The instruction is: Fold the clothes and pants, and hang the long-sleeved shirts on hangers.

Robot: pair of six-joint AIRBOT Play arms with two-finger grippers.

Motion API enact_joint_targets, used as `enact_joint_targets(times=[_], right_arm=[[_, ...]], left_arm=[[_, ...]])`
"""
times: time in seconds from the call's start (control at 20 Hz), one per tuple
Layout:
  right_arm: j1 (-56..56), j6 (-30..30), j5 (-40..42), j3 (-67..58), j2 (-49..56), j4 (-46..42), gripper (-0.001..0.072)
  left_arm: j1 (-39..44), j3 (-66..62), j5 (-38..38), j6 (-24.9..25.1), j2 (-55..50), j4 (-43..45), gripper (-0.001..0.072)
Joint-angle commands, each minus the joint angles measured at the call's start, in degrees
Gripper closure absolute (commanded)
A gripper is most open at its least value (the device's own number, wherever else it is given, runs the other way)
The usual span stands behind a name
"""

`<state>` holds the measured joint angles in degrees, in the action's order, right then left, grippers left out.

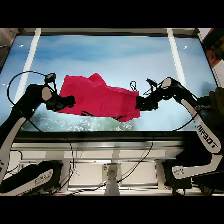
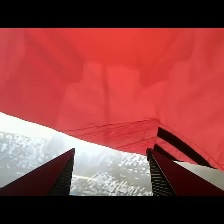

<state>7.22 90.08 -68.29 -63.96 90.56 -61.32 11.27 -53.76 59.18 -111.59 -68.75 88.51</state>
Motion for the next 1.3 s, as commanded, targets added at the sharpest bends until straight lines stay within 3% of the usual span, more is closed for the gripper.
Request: enact_joint_targets(times=[0.0, 0.2, 0.3, 0.35, 0.5, 0.7, 0.9, 1.1, 1.25], right_arm=[[-0.2, 1.0, -1.9, 0.1, 0.8, 0.9, 0.0364], [-0.2, 1.8, -2.0, 0.1, 1.4, 6.6, 0.0403], [-0.2, -0.5, -1.5, 0.1, 1.6, 9.4, 0.0417], [-0.2, -2.9, -1.5, 0.1, 1.6, 11.5, 0.0521], [-0.2, -8.8, -3.4, -0.3, 1.4, 17.5, 0.0695], [-0.2, -12.0, -4.1, -0.5, -0.3, 17.6, 0.0695], [-0.2, -12.9, -4.1, -0.5, -0.5, 17.6, 0.0695], [-0.2, -12.9, -4.1, -0.5, -0.5, 17.6, 0.0695], [-0.2, -13.3, -4.0, -0.5, -0.5, 17.5, 0.0695]], left_arm=[[0.3, 0.0, 0.0, 0.2, -0.3, -0.3, 0.0228], [0.3, 0.0, 0.1, 0.2, -0.3, -0.3, 0.0228], [0.3, 0.0, 0.0, 0.2, -0.3, -0.2, 0.0228], [0.3, 0.0, 0.0, 0.2, -0.3, 0.2, 0.0228], [0.3, 0.0, 0.0, 0.2, -0.4, 6.3, 0.0228], [-0.6, 0.0, -0.5, -0.1, -0.4, 12.2, 0.0228], [-6.1, 0.0, -1.4, -5.3, -1.1, 11.6, 0.0229], [-15.3, 0.0, 1.2, -4.9, -4.7, 1.5, 0.0229], [-20.0, 0.0, 2.3, 0.0, -7.5, -7.2, 0.0228]])
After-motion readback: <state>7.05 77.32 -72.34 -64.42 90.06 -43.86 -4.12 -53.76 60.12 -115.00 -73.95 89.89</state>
